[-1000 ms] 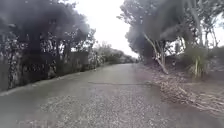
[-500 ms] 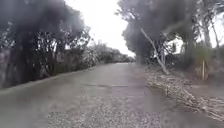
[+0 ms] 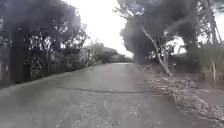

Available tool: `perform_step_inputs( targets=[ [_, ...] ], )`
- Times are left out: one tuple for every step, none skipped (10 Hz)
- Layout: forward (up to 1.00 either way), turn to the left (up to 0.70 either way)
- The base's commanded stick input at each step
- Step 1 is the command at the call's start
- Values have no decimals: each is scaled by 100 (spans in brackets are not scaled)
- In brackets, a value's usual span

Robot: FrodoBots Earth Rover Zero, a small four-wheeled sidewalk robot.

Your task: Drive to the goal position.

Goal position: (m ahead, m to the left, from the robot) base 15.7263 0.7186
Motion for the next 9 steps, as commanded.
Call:
perform_step_inputs(
  targets=[
    [85,0],
    [85,0],
    [85,0],
    [85,0],
    [85,6],
    [85,4],
    [85,2],
    [85,1],
    [85,5]
  ],
)
